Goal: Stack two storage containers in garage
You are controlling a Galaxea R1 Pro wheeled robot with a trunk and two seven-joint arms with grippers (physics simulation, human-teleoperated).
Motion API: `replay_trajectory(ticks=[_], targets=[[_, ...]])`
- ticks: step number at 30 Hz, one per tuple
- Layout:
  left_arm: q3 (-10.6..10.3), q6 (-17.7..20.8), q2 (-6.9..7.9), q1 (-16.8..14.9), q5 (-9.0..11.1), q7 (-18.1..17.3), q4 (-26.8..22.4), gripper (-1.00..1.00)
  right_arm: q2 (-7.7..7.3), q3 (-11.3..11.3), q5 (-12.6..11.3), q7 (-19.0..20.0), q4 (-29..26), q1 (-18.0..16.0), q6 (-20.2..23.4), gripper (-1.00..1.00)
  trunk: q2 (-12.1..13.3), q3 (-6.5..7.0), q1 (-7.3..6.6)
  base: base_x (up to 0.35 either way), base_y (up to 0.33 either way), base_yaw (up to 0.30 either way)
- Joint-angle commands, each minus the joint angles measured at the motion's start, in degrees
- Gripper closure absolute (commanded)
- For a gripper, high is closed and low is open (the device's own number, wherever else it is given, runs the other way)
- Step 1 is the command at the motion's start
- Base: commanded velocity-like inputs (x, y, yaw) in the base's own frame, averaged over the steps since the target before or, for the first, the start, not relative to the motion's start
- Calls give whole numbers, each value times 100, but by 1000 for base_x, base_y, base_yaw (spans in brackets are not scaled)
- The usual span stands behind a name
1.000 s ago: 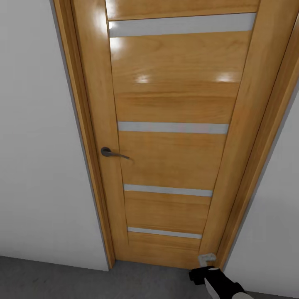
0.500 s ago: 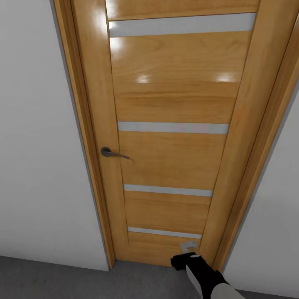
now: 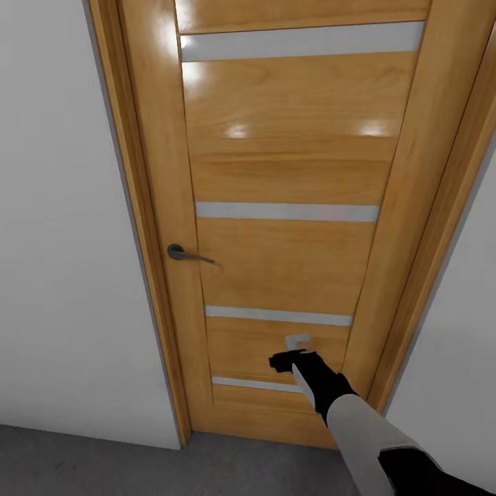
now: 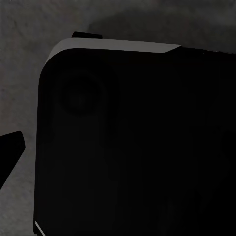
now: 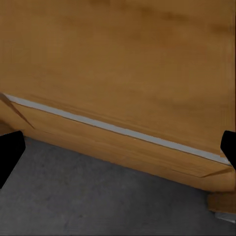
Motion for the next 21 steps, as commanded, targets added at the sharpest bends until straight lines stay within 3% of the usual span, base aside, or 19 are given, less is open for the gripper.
replay_trajectory(ticks=[1, 16, 21], targets=[[20, -12, -2, -1, 42, 2, -1, -100, 1, 12, 50, -1, -38, -11, 18, -100, -3, -6, 0, 0, 0, 0], [20, -12, -2, -1, 42, 2, -9, -100, 1, 12, 55, -4, -89, -26, -506, -100, -3, -6, 0, 0, 0, 0], [20, -12, -2, -1, 42, 2, -10, -100, 1, 13, 53, -53, -48, -26, -1322, -100, -3, -6, 0, 0, 0, 0]])
